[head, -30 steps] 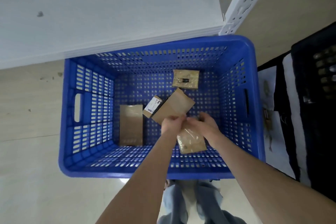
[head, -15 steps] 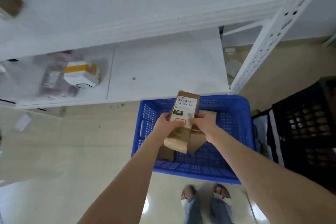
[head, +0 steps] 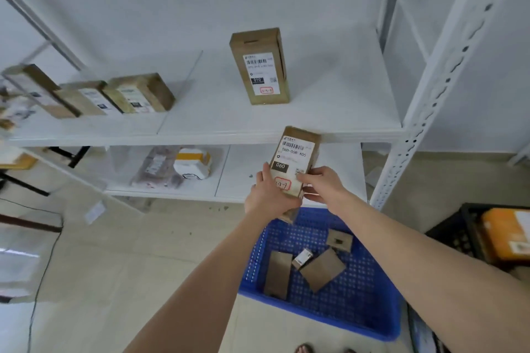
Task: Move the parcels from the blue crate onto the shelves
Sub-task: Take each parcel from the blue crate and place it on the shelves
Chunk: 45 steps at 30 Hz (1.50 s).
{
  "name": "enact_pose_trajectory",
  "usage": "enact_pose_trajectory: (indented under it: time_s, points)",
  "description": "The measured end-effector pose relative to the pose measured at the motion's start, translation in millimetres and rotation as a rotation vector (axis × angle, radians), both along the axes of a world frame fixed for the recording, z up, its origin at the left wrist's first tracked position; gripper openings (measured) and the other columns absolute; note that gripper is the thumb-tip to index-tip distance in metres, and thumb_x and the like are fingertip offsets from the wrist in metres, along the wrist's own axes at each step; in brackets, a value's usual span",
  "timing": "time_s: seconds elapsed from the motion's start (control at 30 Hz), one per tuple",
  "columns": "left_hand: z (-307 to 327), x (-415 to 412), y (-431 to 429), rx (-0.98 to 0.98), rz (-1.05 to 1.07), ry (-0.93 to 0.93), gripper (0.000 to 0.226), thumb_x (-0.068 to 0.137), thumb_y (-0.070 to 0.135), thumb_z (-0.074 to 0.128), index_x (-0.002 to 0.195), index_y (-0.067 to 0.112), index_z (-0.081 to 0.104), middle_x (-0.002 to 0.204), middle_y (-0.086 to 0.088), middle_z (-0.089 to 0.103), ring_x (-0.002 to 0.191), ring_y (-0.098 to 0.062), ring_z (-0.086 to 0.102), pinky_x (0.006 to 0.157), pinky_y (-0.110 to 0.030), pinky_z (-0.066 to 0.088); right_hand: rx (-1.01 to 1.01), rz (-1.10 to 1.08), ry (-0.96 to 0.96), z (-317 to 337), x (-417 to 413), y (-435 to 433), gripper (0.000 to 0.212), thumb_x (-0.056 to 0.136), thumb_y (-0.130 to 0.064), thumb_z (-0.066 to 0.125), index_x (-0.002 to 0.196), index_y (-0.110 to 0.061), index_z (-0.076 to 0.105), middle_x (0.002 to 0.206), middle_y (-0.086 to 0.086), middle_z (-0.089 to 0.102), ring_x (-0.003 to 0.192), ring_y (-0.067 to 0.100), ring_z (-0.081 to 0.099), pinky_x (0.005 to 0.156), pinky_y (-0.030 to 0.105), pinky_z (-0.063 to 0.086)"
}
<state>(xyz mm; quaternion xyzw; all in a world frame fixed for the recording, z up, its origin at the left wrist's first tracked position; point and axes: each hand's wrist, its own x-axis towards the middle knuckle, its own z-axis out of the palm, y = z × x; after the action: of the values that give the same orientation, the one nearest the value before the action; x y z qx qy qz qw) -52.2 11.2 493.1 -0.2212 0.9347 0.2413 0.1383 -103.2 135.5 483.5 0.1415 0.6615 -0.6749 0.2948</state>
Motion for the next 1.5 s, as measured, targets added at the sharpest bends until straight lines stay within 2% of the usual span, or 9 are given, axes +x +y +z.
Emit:
enact_pose_trajectory:
  time_s: [0.1,0.2,0.3,0.47,0.83,1.07,1.23,1.4,1.5]
  points:
    - [25,7,-2,0.073,0.031,0.126,0.116,0.062,0.045,0.077,0.149,0.025,0.003,0.136,0.001,0.034,0.118,-0.023,0.049,0.091,-0.046,0.049,0.018,0.095,-0.021,23,3,7,0.078,0.083,-0.039,0.072,0.145,-0.021,0.028,0.144,0.006,0.043,0.127,0.029,0.042,0.103,0.052,0.037]
    - [47,9,-3,0.22,0.042,0.233,0.115,0.061,0.039,0.079,0.149,0.025,0.006,0.132,0.002,0.036,0.115,-0.018,0.049,0.093,-0.044,0.05,-0.082,0.153,-0.113,36,2,13,0.103,0.072,-0.056,0.073,0.15,-0.033,0.01,0.157,0.003,0.021,0.141,0.04,0.02,0.107,0.065,0.021]
    - [65,11,-8,0.466,0.074,0.282,0.106,0.057,0.033,0.083,0.144,0.025,0.023,0.127,0.002,0.045,0.113,-0.017,0.052,0.091,-0.039,0.052,-0.175,0.174,-0.078,55,3,11,0.094,0.066,-0.053,0.079,0.142,-0.029,0.03,0.14,0.004,0.046,0.127,0.036,0.041,0.103,0.068,0.029]
    - [102,16,-33,0.824,0.238,0.298,0.034,0.092,0.012,0.049,0.122,0.024,0.056,0.104,0.002,0.065,0.096,-0.017,0.06,0.076,-0.03,0.052,-0.217,0.162,-0.014,80,2,11,0.059,0.081,-0.039,0.069,0.132,-0.023,0.044,0.117,0.009,0.058,0.109,0.033,0.055,0.094,0.06,0.045]
    - [141,10,-113,0.862,0.147,0.301,0.038,0.093,0.023,0.04,0.127,0.025,0.056,0.101,0.003,0.066,0.08,-0.014,0.06,0.06,-0.025,0.048,-0.285,0.132,0.058,118,2,-61,0.043,0.085,-0.037,0.062,0.124,-0.022,0.055,0.116,0.014,0.06,0.108,0.034,0.058,0.089,0.056,0.049]
    - [164,-6,-209,0.854,0.029,0.261,0.051,0.086,0.05,0.055,0.134,0.034,0.048,0.116,0.004,0.065,0.109,-0.019,0.06,0.095,-0.048,0.048,-0.326,0.06,0.125,139,9,-144,0.033,0.087,-0.034,0.06,0.118,-0.023,0.058,0.104,0.011,0.064,0.094,0.03,0.06,0.084,0.051,0.052]
    - [196,-15,-236,0.916,-0.108,0.202,0.05,0.078,0.06,0.062,0.125,0.045,0.051,0.113,0.005,0.068,0.11,-0.024,0.06,0.089,-0.049,0.051,-0.332,0.038,0.228,177,8,-173,0.033,0.087,-0.032,0.061,0.118,-0.02,0.059,0.092,0.007,0.069,0.083,0.026,0.063,0.079,0.045,0.054]
    - [229,-23,-230,0.939,-0.21,0.249,0.063,0.07,0.06,0.069,0.128,0.046,0.048,0.115,0.007,0.068,0.111,-0.022,0.062,0.093,-0.054,0.049,-0.318,0.048,0.307,218,4,-164,0.051,0.078,-0.037,0.068,0.125,-0.02,0.059,0.114,0.017,0.065,0.093,0.03,0.063,0.079,0.046,0.056]
    - [251,-23,-220,0.893,-0.236,0.349,0.071,0.072,0.059,0.068,0.136,0.042,0.042,0.112,0.007,0.07,0.105,-0.018,0.065,0.091,-0.047,0.052,-0.323,0.058,0.328,244,7,-151,0.036,0.083,-0.036,0.064,0.113,-0.018,0.064,0.092,0.007,0.071,0.074,0.022,0.067,0.063,0.034,0.055]
